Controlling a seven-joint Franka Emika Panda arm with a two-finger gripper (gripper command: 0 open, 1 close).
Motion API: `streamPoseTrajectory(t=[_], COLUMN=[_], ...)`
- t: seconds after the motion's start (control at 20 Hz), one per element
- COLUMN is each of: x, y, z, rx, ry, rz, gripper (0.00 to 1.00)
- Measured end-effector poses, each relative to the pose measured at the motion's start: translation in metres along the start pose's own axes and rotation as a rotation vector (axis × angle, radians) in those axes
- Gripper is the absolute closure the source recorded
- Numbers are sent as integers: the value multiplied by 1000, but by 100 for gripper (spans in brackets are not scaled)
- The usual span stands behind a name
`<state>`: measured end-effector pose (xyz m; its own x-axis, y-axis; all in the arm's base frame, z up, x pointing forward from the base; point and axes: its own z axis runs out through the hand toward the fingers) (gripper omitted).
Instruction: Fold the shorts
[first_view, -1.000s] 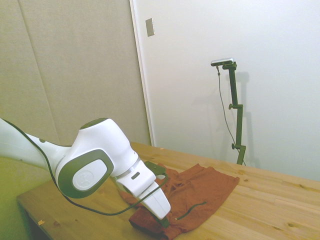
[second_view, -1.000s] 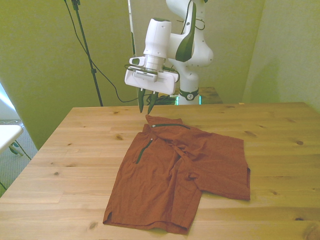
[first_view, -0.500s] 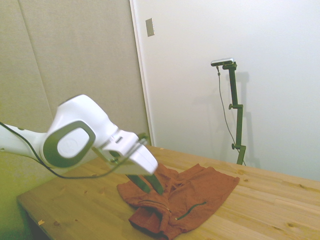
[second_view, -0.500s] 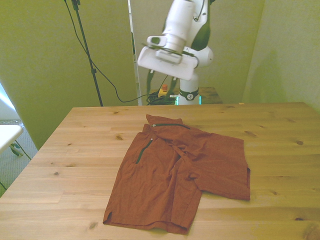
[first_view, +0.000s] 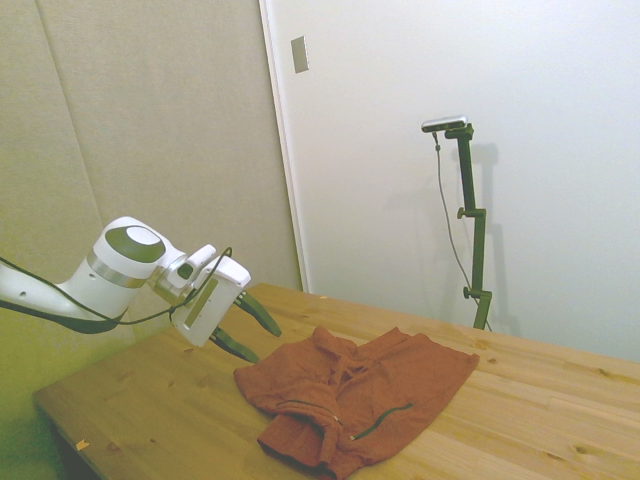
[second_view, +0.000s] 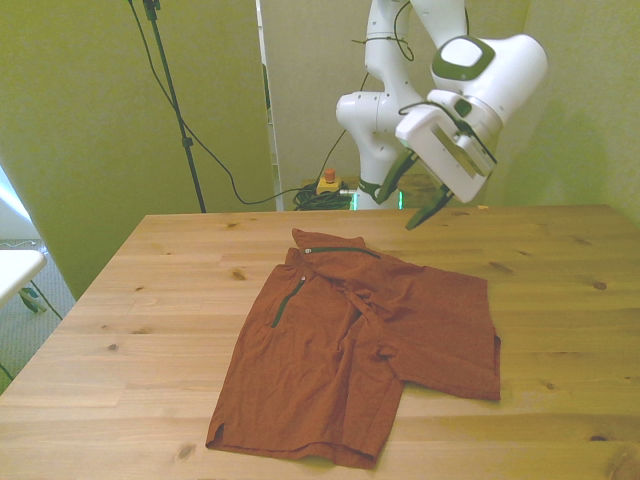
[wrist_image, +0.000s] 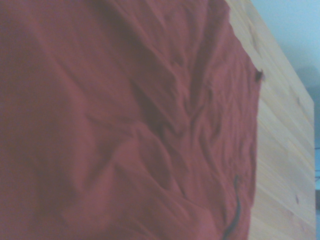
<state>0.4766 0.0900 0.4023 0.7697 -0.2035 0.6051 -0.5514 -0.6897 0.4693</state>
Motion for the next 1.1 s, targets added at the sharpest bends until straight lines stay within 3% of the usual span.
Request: streamPoseTrajectory(t=[0.2,0.35,0.6,1.1], x=[-13,-23,-49,-78], y=[-63,-94,-110,-128], z=[-2,-24,-60,-33], rx=[23,35,-6,-42], ry=[-8,12,54,14], rz=[-56,-91,-130,-140], gripper=[0,0,0,0])
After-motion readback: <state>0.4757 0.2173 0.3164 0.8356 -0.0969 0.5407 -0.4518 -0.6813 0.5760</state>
